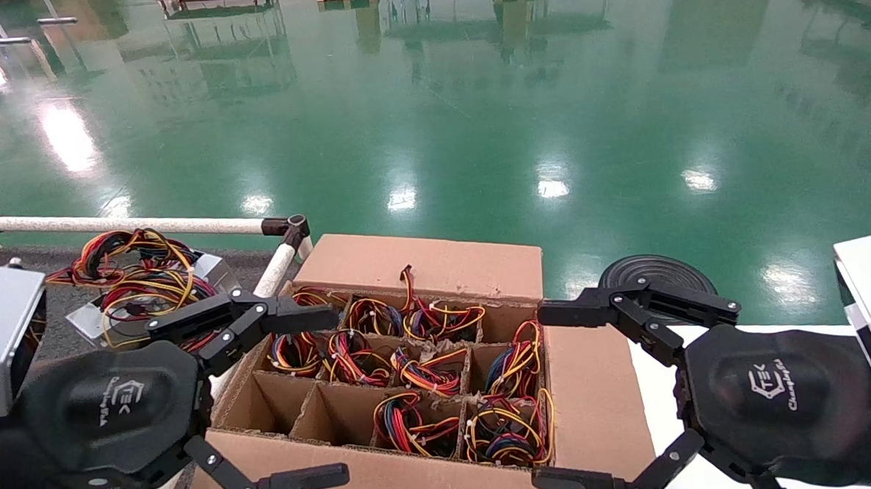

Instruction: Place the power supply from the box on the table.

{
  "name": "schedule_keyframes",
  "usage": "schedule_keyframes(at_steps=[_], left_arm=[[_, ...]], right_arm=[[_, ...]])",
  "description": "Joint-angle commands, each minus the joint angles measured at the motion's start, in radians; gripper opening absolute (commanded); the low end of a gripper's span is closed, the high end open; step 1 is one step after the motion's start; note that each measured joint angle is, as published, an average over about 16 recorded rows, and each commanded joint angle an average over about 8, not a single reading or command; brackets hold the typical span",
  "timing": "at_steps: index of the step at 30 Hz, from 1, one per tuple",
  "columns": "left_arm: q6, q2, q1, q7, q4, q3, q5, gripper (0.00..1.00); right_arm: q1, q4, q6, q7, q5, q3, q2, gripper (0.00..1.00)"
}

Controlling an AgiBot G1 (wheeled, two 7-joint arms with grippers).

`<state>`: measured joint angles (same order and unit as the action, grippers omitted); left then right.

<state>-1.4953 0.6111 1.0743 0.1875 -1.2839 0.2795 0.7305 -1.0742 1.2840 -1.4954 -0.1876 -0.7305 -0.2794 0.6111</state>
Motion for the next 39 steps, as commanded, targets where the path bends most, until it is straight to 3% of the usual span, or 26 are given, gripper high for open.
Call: schedule_keyframes(at_steps=[1,16,17,23,24,25,39], left_arm=[[0.000,0.000,0.000,0.000,0.000,0.000,0.000,1.00],[0.000,0.000,0.000,0.000,0.000,0.000,0.000,1.00],[0.000,0.000,0.000,0.000,0.000,0.000,0.000,1.00],[0.000,0.000,0.000,0.000,0.000,0.000,0.000,1.00],[0.000,0.000,0.000,0.000,0.000,0.000,0.000,1.00],[0.000,0.000,0.000,0.000,0.000,0.000,0.000,1.00],[0.000,0.000,0.000,0.000,0.000,0.000,0.000,1.00]], right_arm=[[0.000,0.000,0.000,0.000,0.000,0.000,0.000,1.00],[0.000,0.000,0.000,0.000,0.000,0.000,0.000,0.98],[0.000,0.000,0.000,0.000,0.000,0.000,0.000,0.91],[0.000,0.000,0.000,0.000,0.000,0.000,0.000,0.16],[0.000,0.000,0.000,0.000,0.000,0.000,0.000,0.05],[0.000,0.000,0.000,0.000,0.000,0.000,0.000,0.00],[0.000,0.000,0.000,0.000,0.000,0.000,0.000,0.00]])
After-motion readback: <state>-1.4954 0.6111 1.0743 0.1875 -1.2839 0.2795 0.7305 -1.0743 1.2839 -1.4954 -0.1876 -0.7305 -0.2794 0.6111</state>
